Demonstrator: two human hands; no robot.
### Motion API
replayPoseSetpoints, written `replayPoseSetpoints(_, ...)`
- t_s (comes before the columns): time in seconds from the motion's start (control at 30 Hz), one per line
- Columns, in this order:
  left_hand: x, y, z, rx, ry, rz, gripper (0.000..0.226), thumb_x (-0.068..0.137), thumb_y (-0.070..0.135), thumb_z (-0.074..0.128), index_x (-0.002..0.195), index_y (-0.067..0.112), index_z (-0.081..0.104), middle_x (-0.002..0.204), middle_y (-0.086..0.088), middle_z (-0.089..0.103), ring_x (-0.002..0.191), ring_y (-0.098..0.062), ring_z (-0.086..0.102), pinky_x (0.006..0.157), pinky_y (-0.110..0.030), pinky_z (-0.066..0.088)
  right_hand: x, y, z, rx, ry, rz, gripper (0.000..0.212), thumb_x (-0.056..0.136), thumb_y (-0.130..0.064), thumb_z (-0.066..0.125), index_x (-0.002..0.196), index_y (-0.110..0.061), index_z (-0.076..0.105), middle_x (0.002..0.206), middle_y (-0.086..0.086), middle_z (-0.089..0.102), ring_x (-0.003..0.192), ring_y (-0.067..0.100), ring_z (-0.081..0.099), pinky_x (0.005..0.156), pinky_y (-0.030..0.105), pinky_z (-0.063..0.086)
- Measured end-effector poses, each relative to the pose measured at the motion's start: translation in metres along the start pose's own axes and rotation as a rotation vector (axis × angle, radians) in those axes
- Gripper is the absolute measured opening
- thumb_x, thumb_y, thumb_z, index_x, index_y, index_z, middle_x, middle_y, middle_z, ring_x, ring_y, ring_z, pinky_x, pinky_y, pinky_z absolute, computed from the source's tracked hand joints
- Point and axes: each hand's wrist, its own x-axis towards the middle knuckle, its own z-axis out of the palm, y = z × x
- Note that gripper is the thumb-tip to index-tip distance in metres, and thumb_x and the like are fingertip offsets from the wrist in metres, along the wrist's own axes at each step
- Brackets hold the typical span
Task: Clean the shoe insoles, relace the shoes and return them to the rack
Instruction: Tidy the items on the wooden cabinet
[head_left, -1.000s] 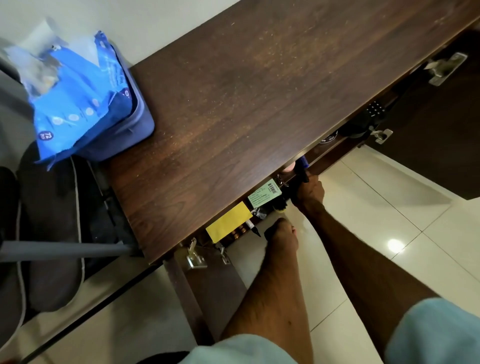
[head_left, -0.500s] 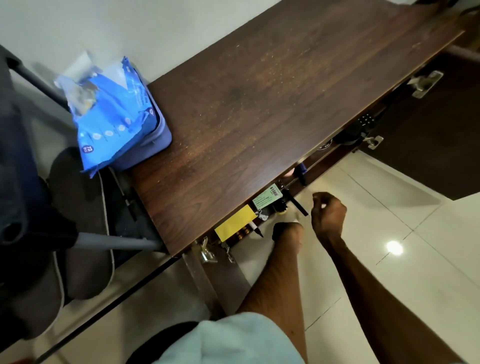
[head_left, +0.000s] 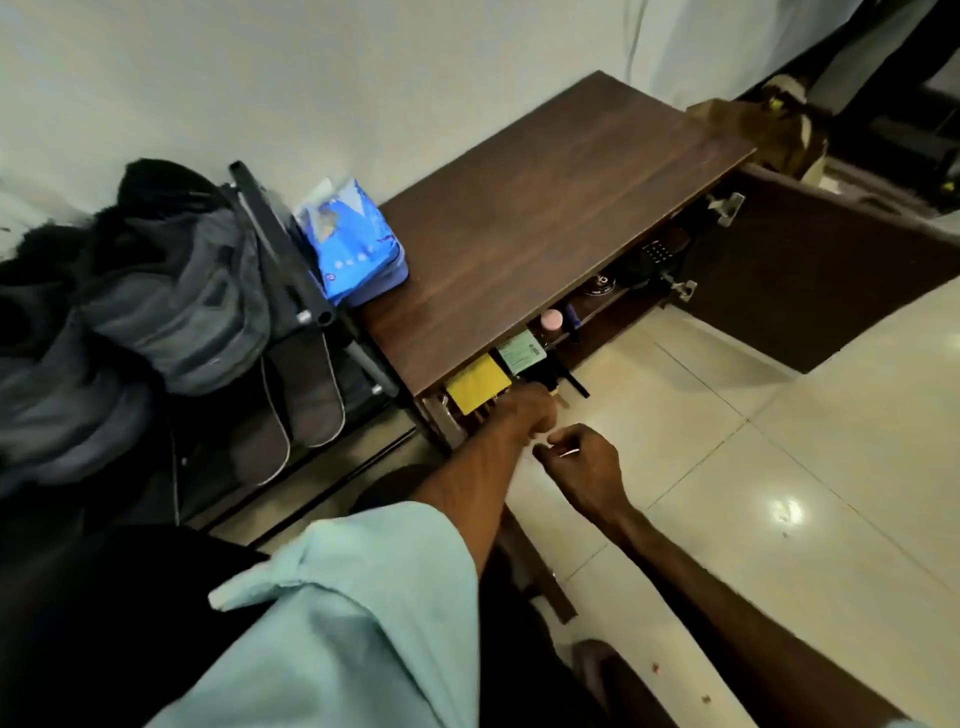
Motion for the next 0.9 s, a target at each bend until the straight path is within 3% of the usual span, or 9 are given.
replayPoseSetpoints(0.1,-0.022,-0.008,-0.018,0.117,-0.01,0.022,0.025,0.103,0.008,0.05,0.113,-0.007,0.068,0.105,-0.016,0.075,0.064,-0.021,0.066,0.053,-0.027,0.051,-0.046,-0.038,-0.006,0.042,-0.353,-0.032,0.036,0.082,-0.054,0.079,0.092,-0.021,0.072,0.088,-0.006,0.073,0.077,0.014,0.07,0.062,0.031,0.059)
replayPoseSetpoints(0.2,-0.04,-0.024,-0.023,0.178,-0.023,0.068,0.021,0.101,0.013,0.059,0.108,-0.002,0.073,0.098,-0.012,0.076,0.081,-0.022,0.074,0.074,-0.033,0.062,-0.072,-0.055,-0.011,-0.218,-0.471,-0.212,0.056,0.078,-0.059,0.079,0.117,-0.022,0.063,0.109,-0.009,0.065,0.089,0.006,0.062,0.068,0.019,0.048)
replayPoseSetpoints(0.33,-0.055,-0.035,-0.027,0.242,-0.031,0.225,0.02,0.096,0.02,0.063,0.098,0.005,0.075,0.091,-0.008,0.076,0.082,-0.022,0.075,0.083,-0.04,0.062,-0.067,-0.056,-0.021,-0.396,-0.433,-0.359,0.051,0.081,-0.033,0.083,0.124,-0.016,0.062,0.114,-0.003,0.063,0.088,0.008,0.06,0.071,0.02,0.052)
replayPoseSetpoints(0.43,-0.049,-0.041,-0.025,0.287,-0.01,0.354,0.023,0.096,0.022,0.06,0.099,0.01,0.078,0.096,-0.007,0.075,0.087,-0.02,0.069,0.086,-0.039,0.058,-0.052,-0.055,-0.033,-0.451,-0.394,-0.397,0.037,0.083,-0.032,0.077,0.117,-0.02,0.066,0.112,-0.002,0.068,0.091,0.014,0.065,0.079,0.038,0.059)
replayPoseSetpoints(0.5,-0.048,-0.038,-0.023,0.268,0.061,0.431,0.022,0.099,0.024,0.058,0.1,0.011,0.076,0.098,-0.008,0.072,0.088,-0.02,0.065,0.083,-0.037,0.053,-0.034,-0.053,-0.045,-0.513,-0.338,-0.414,0.028,0.089,-0.033,0.072,0.113,-0.021,0.069,0.111,-0.001,0.069,0.092,0.017,0.065,0.079,0.042,0.059)
replayPoseSetpoints(0.7,-0.032,-0.011,-0.016,0.293,0.478,0.662,0.023,0.101,0.024,0.056,0.11,0.01,0.072,0.108,-0.012,0.067,0.102,-0.026,0.062,0.089,-0.042,0.053,0.039,-0.055,-0.087,-0.715,-0.01,-0.461,0.024,0.084,-0.029,0.08,0.109,-0.028,0.077,0.098,-0.001,0.076,0.088,0.024,0.069,0.071,0.037,0.055)
replayPoseSetpoints(0.8,-0.027,-0.002,-0.017,0.344,0.689,0.792,0.025,0.1,0.017,0.059,0.118,0.005,0.071,0.114,-0.015,0.062,0.106,-0.026,0.056,0.087,-0.036,0.051,0.068,-0.064,-0.091,-0.675,0.007,-0.491,0.025,0.089,-0.022,0.078,0.114,-0.019,0.077,0.104,0.002,0.076,0.093,0.022,0.069,0.075,0.034,0.053)
replayPoseSetpoints(0.9,-0.018,-0.001,-0.019,0.41,0.808,0.767,0.025,0.1,0.015,0.06,0.122,0.007,0.068,0.117,-0.013,0.059,0.106,-0.024,0.055,0.078,-0.029,0.049,0.082,-0.068,-0.094,-0.688,0.058,-0.562,0.026,0.088,-0.018,0.077,0.115,-0.014,0.075,0.109,0.007,0.073,0.101,0.025,0.066,0.079,0.034,0.051)
